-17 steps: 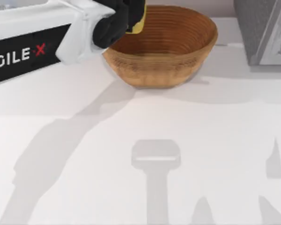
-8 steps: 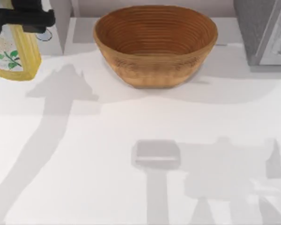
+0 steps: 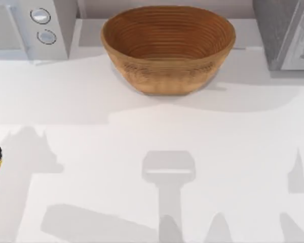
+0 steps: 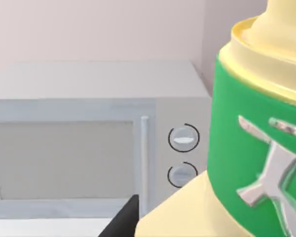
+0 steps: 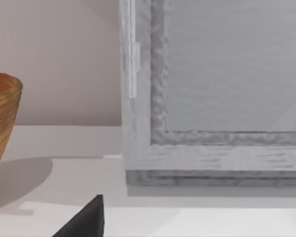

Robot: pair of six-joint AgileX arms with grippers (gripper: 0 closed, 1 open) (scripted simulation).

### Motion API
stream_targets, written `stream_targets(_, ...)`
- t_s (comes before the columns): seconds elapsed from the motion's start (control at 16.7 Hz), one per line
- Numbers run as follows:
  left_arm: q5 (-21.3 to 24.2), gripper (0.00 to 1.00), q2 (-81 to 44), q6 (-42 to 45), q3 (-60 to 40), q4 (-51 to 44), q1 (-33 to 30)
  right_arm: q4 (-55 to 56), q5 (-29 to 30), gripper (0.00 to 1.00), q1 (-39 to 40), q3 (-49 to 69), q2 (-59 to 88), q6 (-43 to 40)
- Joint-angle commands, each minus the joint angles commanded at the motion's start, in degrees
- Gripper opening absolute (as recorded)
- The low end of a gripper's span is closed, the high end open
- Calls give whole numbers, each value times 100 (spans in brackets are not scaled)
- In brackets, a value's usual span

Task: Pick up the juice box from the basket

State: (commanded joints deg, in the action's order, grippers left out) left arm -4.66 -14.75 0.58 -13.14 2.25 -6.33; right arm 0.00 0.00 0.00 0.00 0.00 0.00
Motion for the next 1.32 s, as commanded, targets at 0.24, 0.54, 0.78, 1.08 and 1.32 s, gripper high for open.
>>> stream_targets(0.24, 372, 0, 1205, -48, 1056, -179, 505, 0, 0, 100, 0, 0, 0, 0)
stream_targets(0.54, 466, 0, 1475, -58, 1314, -225, 633, 0, 0, 100, 0, 0, 0, 0)
stream_targets(0.78, 404, 0, 1382, -42, 1310, -197, 587, 0, 0, 100, 0, 0, 0, 0)
stream_targets(1.08, -500, 0, 352, -92, 1123, 343, 158, 0, 0, 100, 0, 0, 0, 0)
stream_targets(1.32, -1788, 0, -990, -198, 737, 1218, -403, 0, 0, 100, 0, 0, 0, 0)
